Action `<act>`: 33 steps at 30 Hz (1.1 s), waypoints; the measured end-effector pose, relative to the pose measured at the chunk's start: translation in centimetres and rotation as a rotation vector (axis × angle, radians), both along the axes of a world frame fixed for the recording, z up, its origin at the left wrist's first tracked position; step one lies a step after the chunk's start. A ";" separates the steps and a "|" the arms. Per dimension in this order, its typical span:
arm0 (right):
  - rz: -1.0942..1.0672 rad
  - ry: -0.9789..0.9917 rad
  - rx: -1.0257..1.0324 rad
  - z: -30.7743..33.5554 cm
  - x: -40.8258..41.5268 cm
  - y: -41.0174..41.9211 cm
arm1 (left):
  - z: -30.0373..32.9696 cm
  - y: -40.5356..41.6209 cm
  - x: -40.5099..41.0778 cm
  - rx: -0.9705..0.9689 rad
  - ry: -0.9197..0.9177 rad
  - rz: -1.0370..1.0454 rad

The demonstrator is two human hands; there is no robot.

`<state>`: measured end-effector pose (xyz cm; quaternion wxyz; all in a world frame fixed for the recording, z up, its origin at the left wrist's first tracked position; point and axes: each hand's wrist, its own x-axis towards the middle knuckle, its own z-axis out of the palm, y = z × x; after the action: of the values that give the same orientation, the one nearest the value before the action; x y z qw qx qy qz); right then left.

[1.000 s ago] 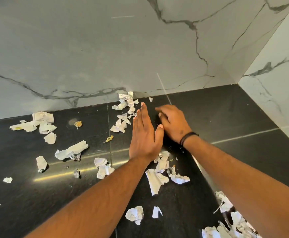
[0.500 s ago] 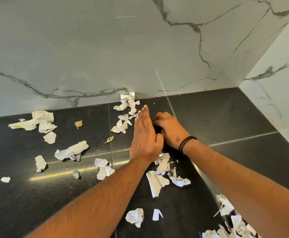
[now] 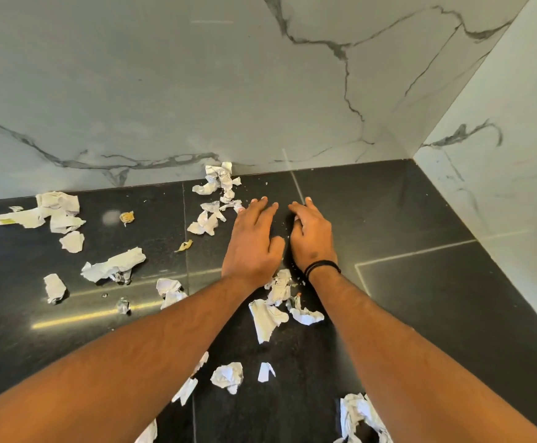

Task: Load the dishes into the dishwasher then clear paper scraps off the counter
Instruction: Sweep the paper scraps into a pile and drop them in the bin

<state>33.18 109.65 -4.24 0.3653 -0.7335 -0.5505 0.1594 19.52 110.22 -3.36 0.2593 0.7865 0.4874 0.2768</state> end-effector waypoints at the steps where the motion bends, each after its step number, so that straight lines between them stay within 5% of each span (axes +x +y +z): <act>1: 0.008 -0.016 -0.017 0.0 -0.1 0.0 | 0.0 0.2 -0.3 0.044 -0.020 0.020; 5: 0.025 -0.051 -0.026 0.0 -0.4 -0.3 | 1.2 4.2 -1.7 0.310 0.006 0.323; 8: 0.010 -0.053 -0.045 0.1 -0.4 -0.1 | 2.3 9.9 -3.4 0.159 -0.024 0.513; 12: 0.022 -0.078 -0.062 0.2 -0.6 0.0 | 0.2 12.5 -3.8 -0.047 -0.010 0.293; 19: 0.028 -0.060 -0.036 -0.2 -0.4 0.3 | 0.0 4.4 0.7 -0.089 -0.010 -0.109; 24: 0.008 0.023 -0.011 -0.3 -0.3 0.2 | 2.2 4.8 -0.4 -0.273 -0.304 0.015; 33: -0.010 0.057 -0.024 -0.4 -0.3 0.3 | 0.3 13.9 -1.7 -0.258 -0.267 0.028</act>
<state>32.90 109.97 -4.61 0.3726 -0.7358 -0.5343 0.1850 17.84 124.10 -3.08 0.4166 0.6960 0.4911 0.3175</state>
